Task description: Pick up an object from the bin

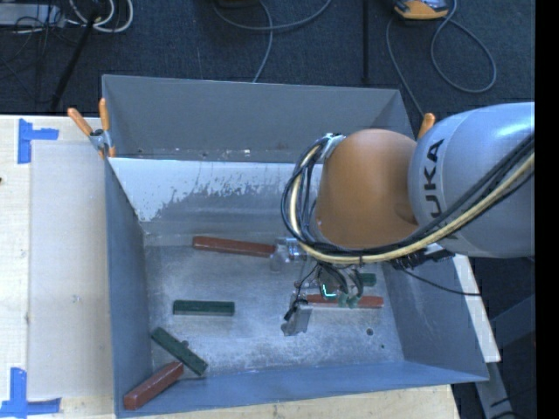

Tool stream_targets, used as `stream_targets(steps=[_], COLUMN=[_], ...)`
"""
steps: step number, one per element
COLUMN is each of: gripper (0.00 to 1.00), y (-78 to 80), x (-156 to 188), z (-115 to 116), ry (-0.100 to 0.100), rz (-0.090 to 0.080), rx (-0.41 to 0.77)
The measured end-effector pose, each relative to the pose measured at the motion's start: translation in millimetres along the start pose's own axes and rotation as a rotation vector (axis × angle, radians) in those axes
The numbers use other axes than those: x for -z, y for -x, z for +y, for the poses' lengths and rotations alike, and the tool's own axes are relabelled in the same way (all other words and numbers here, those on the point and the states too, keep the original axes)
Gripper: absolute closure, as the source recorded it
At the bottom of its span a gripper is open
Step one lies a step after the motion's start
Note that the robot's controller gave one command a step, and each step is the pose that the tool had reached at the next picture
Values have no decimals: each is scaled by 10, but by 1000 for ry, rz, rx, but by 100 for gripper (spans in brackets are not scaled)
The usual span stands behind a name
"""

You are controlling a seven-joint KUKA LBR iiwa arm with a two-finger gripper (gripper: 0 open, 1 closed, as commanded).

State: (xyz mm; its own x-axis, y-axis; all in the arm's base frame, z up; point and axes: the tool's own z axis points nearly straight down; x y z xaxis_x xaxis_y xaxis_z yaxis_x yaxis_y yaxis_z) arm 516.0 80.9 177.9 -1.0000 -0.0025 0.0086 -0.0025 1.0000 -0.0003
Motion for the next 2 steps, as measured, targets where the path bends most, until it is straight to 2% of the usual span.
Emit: stream_targets(steps=[1,2], gripper=[0,0], y=[-213,61], x=[-1125,-756], z=[521,-934], ry=[0,-4], rz=[-2,-12], rx=[13,93])
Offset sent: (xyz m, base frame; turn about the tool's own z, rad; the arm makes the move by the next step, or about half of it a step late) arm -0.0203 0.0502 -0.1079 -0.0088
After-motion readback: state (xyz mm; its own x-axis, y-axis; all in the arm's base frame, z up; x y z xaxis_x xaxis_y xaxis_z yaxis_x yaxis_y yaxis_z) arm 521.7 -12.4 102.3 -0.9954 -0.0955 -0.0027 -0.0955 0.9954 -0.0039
